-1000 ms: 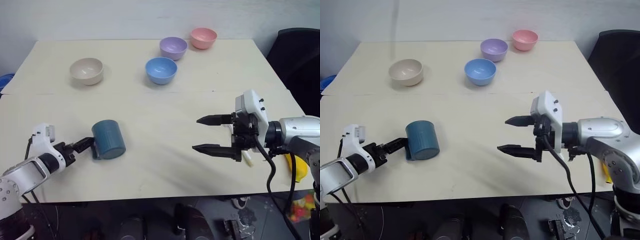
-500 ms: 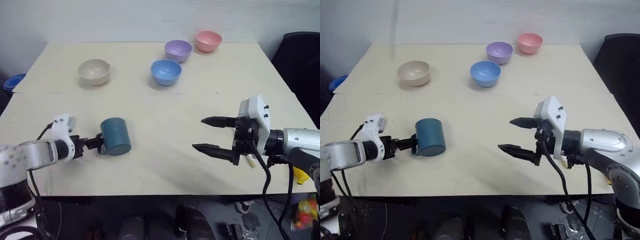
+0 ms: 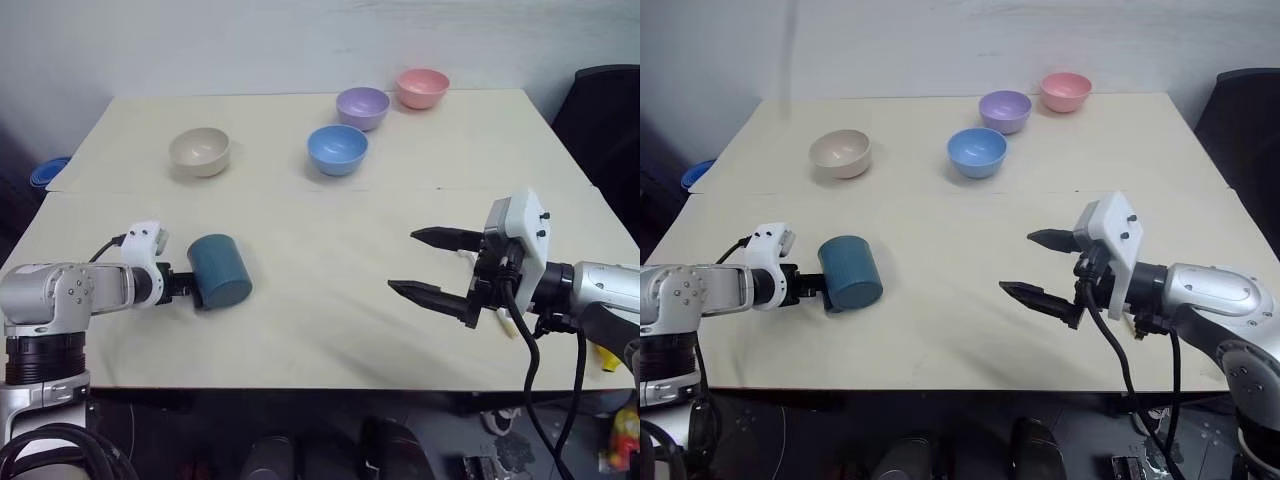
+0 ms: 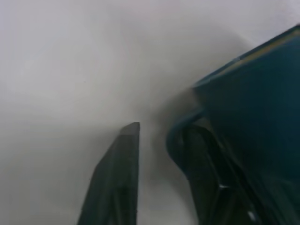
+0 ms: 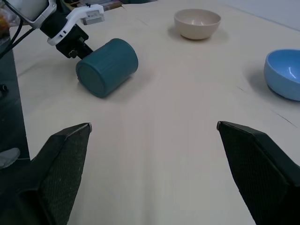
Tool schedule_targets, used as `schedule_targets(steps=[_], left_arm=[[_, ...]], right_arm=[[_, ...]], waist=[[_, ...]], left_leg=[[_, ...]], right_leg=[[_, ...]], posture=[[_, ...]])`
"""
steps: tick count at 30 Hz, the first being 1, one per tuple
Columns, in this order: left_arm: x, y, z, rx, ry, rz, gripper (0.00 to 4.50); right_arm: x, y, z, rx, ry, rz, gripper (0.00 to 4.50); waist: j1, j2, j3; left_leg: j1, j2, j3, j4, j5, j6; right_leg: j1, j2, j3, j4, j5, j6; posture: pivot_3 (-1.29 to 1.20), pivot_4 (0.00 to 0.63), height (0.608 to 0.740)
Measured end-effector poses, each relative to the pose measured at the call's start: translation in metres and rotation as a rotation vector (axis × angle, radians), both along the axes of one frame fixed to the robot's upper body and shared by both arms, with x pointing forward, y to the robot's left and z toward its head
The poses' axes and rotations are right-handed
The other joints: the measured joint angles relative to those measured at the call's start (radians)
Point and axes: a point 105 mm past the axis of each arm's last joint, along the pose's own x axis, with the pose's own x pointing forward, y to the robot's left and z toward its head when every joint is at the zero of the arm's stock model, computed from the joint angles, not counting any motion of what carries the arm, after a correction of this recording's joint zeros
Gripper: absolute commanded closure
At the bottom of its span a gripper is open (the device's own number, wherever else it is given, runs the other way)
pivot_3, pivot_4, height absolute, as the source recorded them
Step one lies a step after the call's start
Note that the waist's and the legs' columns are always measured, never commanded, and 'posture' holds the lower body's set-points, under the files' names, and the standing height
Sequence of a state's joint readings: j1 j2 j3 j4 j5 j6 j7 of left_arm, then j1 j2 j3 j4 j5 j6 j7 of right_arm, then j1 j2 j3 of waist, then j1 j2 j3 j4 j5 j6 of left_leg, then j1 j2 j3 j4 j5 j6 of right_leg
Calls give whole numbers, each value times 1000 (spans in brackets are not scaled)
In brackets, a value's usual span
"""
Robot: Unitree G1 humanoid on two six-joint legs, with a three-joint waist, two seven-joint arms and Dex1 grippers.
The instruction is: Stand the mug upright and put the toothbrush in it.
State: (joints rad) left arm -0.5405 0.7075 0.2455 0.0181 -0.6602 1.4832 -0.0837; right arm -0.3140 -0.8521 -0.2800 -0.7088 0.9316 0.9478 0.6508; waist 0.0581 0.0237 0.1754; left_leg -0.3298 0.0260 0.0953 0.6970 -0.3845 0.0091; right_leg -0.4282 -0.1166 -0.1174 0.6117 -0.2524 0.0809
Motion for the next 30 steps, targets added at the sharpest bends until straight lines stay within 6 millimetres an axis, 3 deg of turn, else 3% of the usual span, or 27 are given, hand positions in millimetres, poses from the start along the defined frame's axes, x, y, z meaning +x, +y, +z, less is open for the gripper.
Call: schedule_targets(steps=[3, 8, 15, 20, 25, 30], left_arm=[[2, -3, 0, -13, -9, -4, 3393], [5, -5, 0, -22, -18, 0, 4317], [13, -16, 6, -69, -74, -8, 4325], [38, -71, 42, -106, -351, -173, 4325], [62, -120, 85, -54, -686, -239, 4325], [82, -160, 75, 50, -893, -276, 4325]], right_arm=[[0, 0, 1, 0, -8, 0, 0], [0, -1, 2, -5, -12, -4, 0], [1, -6, -3, -10, 2, -33, 0], [5, -19, -4, 31, 29, -134, 0], [10, -26, -16, 74, 61, -246, 0], [21, -31, -27, 160, 89, -414, 0]], waist=[[2, 0, 0], [2, 0, 0], [11, -2, 1], [17, -20, 12], [0, -23, 11], [-11, -24, 11]], left_leg=[[0, 0, 0, 0, 0, 0], [0, 0, 0, 0, 0, 1], [-3, 0, -3, 0, 0, 1], [-11, 3, -4, 1, 0, 1], [-22, 3, -1, 0, 0, 2], [-28, 0, 9, 1, 1, 4]], right_leg=[[0, 0, 0, 0, 0, 0], [0, 0, 0, 0, 0, 0], [0, -2, -3, -2, 0, 1], [-2, -1, -5, -10, 6, -1], [-10, 4, -16, -16, 9, 0], [-16, 7, -19, -18, 10, 2]], posture=[[0, 150, 740], [0, 150, 740], [0, 150, 740], [0, 150, 740], [0, 150, 740], [0, 150, 740]])
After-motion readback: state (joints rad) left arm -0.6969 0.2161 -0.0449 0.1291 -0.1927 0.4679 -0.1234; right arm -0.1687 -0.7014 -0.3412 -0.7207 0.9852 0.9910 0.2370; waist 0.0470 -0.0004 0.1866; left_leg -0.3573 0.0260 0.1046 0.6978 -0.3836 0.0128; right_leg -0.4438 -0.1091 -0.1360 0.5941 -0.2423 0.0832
